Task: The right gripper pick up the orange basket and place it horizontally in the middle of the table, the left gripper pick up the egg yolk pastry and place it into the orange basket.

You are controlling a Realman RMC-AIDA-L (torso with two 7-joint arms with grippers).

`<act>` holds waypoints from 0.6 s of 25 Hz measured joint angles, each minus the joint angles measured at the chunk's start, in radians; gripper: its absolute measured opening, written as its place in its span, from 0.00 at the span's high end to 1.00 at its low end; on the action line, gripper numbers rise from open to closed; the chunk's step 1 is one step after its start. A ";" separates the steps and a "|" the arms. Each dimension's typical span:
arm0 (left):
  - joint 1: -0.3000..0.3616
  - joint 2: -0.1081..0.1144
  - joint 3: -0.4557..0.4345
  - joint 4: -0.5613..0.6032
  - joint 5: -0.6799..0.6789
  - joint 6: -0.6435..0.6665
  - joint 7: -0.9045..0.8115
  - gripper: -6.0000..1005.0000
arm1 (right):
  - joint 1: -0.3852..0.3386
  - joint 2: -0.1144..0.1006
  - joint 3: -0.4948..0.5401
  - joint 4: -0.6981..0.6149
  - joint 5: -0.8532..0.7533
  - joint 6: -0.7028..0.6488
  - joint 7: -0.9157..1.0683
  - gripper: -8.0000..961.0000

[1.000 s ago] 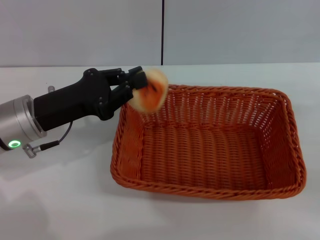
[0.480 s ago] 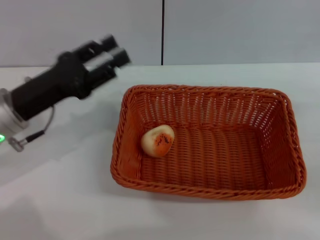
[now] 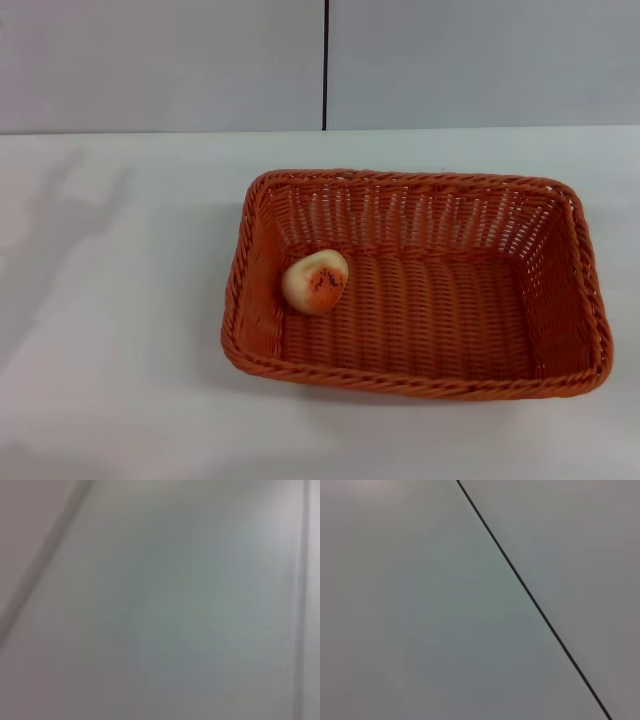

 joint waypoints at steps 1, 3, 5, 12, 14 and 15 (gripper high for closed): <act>0.000 0.000 0.000 0.000 0.000 0.000 0.000 0.21 | -0.001 0.000 0.002 0.000 0.000 -0.001 0.000 0.50; 0.013 0.000 0.000 0.047 -0.099 -0.018 0.076 0.17 | -0.003 0.001 0.003 0.000 0.000 -0.002 0.000 0.50; 0.017 -0.001 0.000 0.064 -0.130 -0.028 0.112 0.17 | -0.003 0.003 0.004 0.000 0.001 -0.002 0.000 0.50; 0.019 -0.004 0.000 0.101 -0.187 -0.037 0.155 0.17 | -0.002 0.007 0.006 0.002 0.001 -0.002 0.000 0.50; 0.018 -0.004 0.000 0.103 -0.188 -0.036 0.155 0.17 | -0.001 0.007 0.006 0.002 0.001 -0.002 0.000 0.50; 0.017 -0.004 -0.001 0.107 -0.191 -0.036 0.156 0.17 | 0.000 0.007 0.006 0.002 0.001 -0.002 0.000 0.50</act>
